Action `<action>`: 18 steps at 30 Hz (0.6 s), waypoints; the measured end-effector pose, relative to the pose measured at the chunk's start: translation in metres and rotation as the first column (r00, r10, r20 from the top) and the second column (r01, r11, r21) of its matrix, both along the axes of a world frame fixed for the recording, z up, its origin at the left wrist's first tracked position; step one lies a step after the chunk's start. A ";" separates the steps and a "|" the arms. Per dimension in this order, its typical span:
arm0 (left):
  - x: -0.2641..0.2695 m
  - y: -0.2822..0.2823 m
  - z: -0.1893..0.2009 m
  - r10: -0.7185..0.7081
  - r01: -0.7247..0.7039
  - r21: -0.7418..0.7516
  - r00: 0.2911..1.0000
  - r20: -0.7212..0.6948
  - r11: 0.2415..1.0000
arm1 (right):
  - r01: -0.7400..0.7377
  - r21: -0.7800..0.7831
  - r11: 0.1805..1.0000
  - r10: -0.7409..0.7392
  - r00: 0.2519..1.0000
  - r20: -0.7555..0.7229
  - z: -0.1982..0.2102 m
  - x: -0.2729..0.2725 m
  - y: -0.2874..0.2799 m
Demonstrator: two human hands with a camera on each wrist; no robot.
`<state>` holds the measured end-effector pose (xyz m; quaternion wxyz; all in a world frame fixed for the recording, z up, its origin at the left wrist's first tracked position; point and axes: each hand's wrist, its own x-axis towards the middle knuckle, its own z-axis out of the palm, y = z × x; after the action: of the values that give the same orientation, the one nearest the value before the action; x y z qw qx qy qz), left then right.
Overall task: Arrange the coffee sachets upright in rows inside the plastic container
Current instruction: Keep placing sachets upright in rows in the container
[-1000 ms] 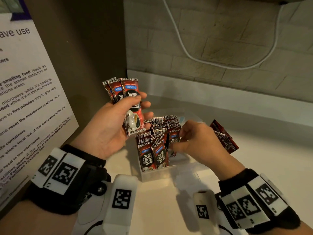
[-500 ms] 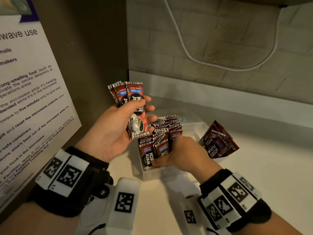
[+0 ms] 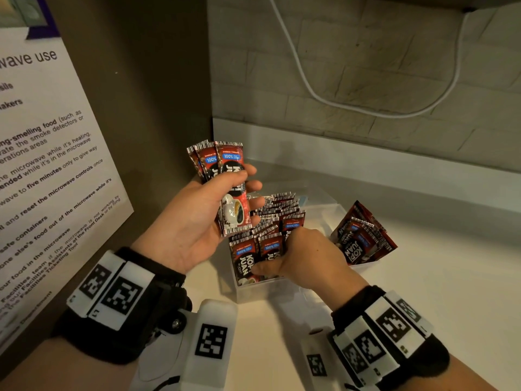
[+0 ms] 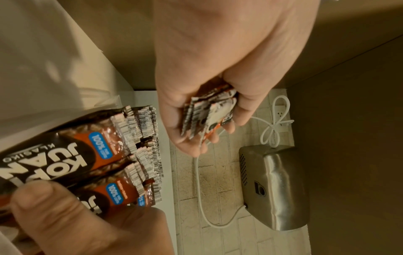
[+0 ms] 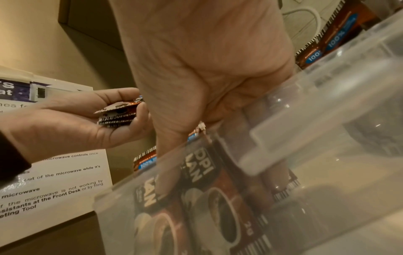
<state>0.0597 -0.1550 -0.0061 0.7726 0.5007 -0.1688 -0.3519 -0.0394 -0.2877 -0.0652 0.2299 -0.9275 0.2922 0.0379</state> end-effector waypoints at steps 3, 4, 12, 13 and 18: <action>-0.001 -0.001 -0.001 -0.009 0.009 0.010 1.000 -0.006 1.000 | -0.004 0.015 1.000 0.003 1.000 0.012 0.007 -0.006 -0.003; -0.002 -0.001 -0.001 -0.015 0.015 0.012 1.000 -0.010 1.000 | -0.004 0.024 1.000 0.004 1.000 0.019 0.012 -0.009 -0.004; -0.013 -0.004 0.001 -0.116 0.116 0.027 0.993 0.029 0.993 | -0.131 0.456 0.881 -0.222 0.736 0.640 0.069 -0.029 -0.007; -0.017 -0.006 0.001 -0.128 0.127 0.039 0.991 0.041 0.991 | -0.193 0.532 0.824 -0.271 0.692 0.670 0.073 -0.027 -0.005; -0.030 -0.014 -0.001 -0.176 0.167 0.076 0.976 0.129 0.983 | -0.268 0.633 0.726 -0.326 0.676 0.661 0.076 -0.018 -0.002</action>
<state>0.0295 -0.1689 -0.0076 0.7094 0.5318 -0.2519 -0.3880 -0.0574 -0.2898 0.0111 0.6535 -0.7020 0.1544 -0.2373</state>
